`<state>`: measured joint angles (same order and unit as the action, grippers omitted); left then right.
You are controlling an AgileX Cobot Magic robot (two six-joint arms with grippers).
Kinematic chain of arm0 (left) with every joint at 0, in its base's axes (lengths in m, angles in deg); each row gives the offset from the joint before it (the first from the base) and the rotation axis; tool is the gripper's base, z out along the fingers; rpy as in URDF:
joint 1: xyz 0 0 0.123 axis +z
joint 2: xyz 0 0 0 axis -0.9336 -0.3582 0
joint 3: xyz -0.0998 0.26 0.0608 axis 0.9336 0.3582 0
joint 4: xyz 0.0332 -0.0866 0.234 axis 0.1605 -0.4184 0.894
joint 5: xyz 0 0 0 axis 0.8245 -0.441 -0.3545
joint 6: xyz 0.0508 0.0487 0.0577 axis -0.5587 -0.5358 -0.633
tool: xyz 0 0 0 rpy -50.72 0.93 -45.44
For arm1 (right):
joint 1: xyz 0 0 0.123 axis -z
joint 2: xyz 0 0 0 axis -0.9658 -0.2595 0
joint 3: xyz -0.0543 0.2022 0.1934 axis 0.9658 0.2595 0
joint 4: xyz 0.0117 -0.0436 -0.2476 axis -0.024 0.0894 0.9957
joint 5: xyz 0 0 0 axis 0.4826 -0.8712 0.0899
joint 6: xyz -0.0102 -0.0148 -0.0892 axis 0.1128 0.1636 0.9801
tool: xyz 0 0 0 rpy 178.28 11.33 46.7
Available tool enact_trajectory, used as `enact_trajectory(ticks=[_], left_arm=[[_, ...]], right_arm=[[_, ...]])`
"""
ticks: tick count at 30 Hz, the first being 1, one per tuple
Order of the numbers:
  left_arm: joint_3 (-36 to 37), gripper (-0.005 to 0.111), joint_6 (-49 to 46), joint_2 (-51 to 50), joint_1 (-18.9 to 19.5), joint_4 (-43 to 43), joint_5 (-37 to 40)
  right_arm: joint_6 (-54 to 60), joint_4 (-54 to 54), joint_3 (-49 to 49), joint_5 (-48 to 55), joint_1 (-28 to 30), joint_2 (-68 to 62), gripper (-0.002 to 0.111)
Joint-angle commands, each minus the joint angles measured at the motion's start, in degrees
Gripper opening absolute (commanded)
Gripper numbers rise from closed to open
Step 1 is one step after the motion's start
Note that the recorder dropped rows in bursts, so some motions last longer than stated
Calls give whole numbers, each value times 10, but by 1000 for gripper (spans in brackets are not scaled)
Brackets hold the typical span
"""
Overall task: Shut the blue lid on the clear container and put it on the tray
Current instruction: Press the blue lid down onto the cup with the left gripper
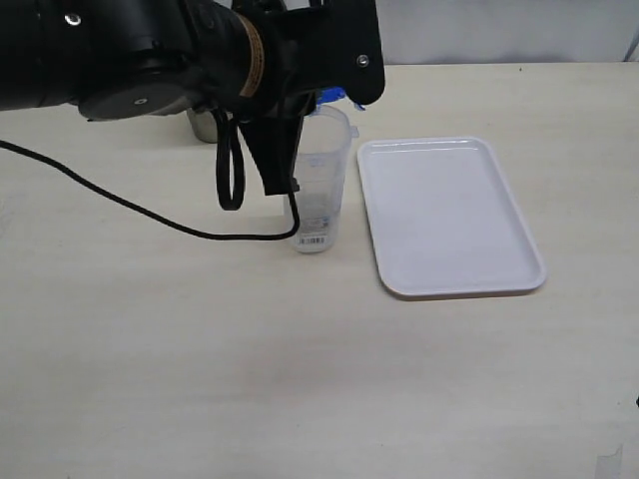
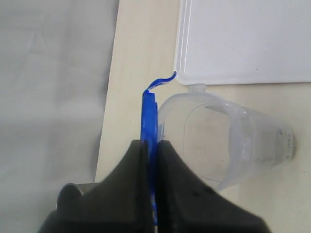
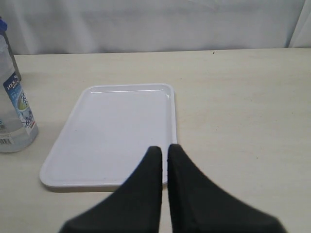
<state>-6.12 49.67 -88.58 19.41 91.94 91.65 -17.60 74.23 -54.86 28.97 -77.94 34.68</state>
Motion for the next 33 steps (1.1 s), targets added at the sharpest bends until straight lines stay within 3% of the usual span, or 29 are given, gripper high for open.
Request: enact_trajectory(ticks=[1, 8, 18, 26, 33], left_arm=[[-3, 0, -9, 4, -4, -19, 10], [-3, 0, -55, 4, -4, -78, 35], [-3, 0, -63, 4, -4, -105, 12], [-3, 0, -131, 4, -4, -177, 12], [-3, 0, -133, 4, -4, -178, 27]], right_arm=[[-1, -3, 1, -2, 2, 3, 4], [-1, -3, 1, -2, 2, 3, 4], [-1, -3, 1, -2, 2, 3, 4], [-1, -3, 1, -2, 2, 3, 4], [-1, -3, 1, -2, 2, 3, 4]])
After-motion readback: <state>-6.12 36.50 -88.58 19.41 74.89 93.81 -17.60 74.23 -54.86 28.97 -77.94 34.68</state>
